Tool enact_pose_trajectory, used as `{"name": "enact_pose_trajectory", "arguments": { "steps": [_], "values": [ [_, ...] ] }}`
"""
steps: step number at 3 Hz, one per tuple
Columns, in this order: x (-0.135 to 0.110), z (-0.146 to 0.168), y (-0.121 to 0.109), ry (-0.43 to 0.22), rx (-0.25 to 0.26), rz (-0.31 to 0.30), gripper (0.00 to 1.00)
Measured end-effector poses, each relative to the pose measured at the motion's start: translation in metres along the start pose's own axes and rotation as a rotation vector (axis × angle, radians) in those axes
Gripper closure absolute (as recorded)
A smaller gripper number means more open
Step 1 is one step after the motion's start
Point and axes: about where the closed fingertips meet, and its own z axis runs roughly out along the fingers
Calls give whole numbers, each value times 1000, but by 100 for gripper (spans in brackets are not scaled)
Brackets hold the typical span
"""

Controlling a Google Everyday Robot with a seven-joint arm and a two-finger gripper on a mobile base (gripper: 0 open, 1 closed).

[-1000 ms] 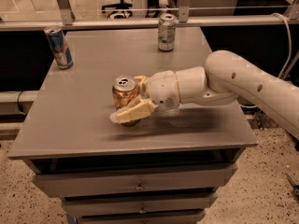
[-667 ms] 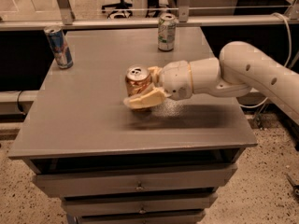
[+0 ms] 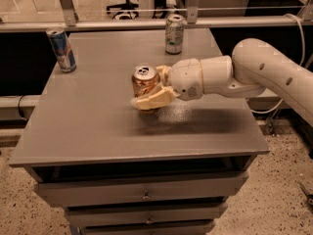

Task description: Move orange can near 7up can

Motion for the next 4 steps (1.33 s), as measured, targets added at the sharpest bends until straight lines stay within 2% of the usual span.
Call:
{"name": "enact_pose_trajectory", "arguments": {
  "steps": [1,2,3,4],
  "values": [
    [-11,-27,-15,-1,75,-48,100],
    [-28,-85,-42,-31,205,-110,100],
    [-31,-152,-103,-36,372,-142,100],
    [-18,-175,-164,-17,465,-137,100]
  ]
}}
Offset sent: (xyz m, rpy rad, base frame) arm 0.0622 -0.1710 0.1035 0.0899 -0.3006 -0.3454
